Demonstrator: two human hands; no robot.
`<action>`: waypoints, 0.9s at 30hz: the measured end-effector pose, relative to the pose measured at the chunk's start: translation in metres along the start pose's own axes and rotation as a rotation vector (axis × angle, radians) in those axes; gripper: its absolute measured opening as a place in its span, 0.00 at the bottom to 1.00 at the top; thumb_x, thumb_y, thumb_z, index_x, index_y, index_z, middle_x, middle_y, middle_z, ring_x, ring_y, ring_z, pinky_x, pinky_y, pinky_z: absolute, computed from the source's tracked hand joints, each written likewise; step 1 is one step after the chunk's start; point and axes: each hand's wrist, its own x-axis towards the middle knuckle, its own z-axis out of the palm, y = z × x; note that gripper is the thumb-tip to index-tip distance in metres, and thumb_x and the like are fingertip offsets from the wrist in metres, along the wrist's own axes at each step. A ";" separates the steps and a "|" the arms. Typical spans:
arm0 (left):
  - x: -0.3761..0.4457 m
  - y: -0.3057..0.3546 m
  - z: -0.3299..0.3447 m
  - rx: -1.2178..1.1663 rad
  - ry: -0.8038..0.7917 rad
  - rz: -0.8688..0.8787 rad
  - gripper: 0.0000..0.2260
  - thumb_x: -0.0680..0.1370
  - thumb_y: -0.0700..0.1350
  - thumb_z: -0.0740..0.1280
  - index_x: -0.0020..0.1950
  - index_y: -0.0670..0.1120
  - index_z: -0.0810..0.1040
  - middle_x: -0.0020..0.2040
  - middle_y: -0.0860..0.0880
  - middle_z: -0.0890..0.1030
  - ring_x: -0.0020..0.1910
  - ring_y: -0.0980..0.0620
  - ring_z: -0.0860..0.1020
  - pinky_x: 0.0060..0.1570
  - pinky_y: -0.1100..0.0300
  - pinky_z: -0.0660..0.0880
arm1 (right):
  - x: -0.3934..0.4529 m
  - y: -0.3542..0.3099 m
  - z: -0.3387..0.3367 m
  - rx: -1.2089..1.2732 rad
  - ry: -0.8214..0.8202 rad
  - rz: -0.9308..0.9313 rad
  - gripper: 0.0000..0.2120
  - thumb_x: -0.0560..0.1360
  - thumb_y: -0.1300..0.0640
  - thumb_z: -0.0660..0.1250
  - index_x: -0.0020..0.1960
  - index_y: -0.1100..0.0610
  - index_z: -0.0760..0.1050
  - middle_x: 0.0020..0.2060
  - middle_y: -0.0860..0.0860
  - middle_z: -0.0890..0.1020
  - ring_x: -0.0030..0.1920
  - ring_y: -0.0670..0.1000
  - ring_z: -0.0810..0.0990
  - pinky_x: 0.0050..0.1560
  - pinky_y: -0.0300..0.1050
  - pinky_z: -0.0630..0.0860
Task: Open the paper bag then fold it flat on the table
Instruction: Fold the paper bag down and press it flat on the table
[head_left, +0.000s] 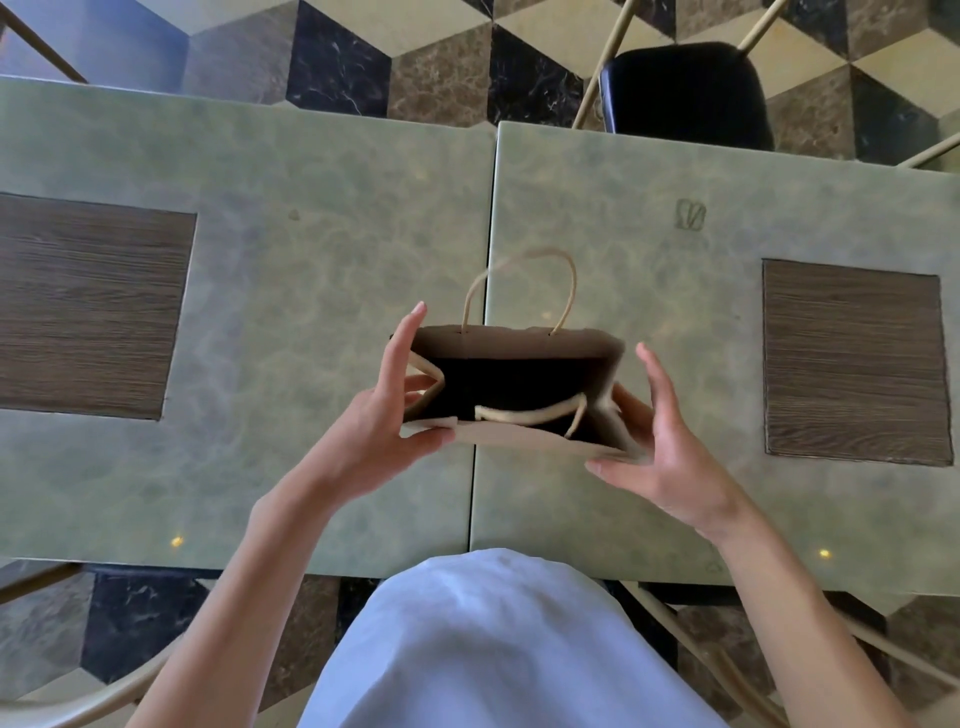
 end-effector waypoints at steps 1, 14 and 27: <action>0.000 -0.002 0.001 0.000 0.014 0.006 0.50 0.74 0.39 0.72 0.74 0.69 0.38 0.58 0.50 0.81 0.57 0.57 0.80 0.61 0.59 0.72 | -0.001 0.002 0.001 0.006 -0.002 0.004 0.53 0.72 0.74 0.70 0.79 0.41 0.43 0.70 0.39 0.69 0.66 0.31 0.71 0.62 0.31 0.70; 0.002 -0.026 0.006 -0.156 0.102 0.065 0.54 0.75 0.31 0.69 0.70 0.73 0.34 0.63 0.52 0.80 0.54 0.54 0.83 0.64 0.47 0.74 | 0.019 0.034 0.015 -0.059 0.188 -0.035 0.36 0.71 0.72 0.72 0.73 0.53 0.64 0.57 0.50 0.84 0.60 0.51 0.82 0.68 0.59 0.72; 0.006 -0.046 0.027 -0.223 0.211 -0.013 0.35 0.71 0.34 0.73 0.74 0.55 0.65 0.55 0.63 0.80 0.57 0.52 0.79 0.61 0.47 0.76 | 0.027 0.039 0.022 -0.094 0.249 -0.123 0.22 0.66 0.46 0.77 0.57 0.54 0.83 0.50 0.49 0.88 0.53 0.53 0.85 0.59 0.59 0.79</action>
